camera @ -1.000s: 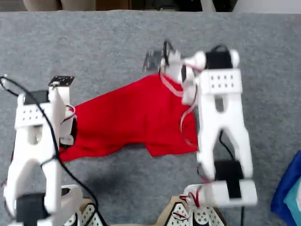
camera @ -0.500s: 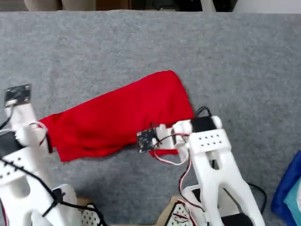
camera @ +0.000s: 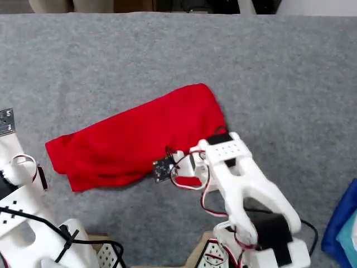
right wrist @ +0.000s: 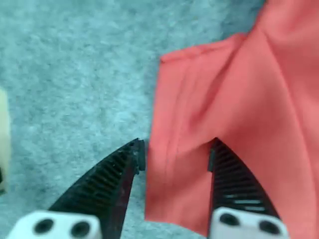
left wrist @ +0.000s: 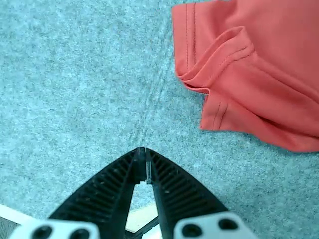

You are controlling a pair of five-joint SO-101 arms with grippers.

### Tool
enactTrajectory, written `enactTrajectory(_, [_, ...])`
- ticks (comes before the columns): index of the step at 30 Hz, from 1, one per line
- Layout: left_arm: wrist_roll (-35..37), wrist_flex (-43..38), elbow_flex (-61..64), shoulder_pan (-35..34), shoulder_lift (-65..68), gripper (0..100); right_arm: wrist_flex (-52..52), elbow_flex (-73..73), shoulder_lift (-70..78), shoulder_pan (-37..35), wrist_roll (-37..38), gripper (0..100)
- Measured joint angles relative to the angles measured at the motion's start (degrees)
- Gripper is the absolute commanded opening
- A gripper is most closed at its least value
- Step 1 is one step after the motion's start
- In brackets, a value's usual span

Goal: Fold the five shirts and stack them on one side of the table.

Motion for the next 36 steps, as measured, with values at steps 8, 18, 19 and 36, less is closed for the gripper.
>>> enactTrajectory(8, [0.0,0.0,0.0,0.0,0.0,2,-3.34,-3.96,5.01,0.18,-2.64,4.1])
enactTrajectory(18, [0.0,0.0,0.0,0.0,0.0,2,-6.77,-6.33,6.51,1.23,-4.31,0.5])
enactTrajectory(19, [0.0,0.0,0.0,0.0,0.0,2,-6.07,-7.03,6.59,1.23,-4.84,0.5])
enactTrajectory(36, [0.0,0.97,0.0,0.0,0.0,2,12.04,-47.03,16.0,-0.44,-5.1,0.5])
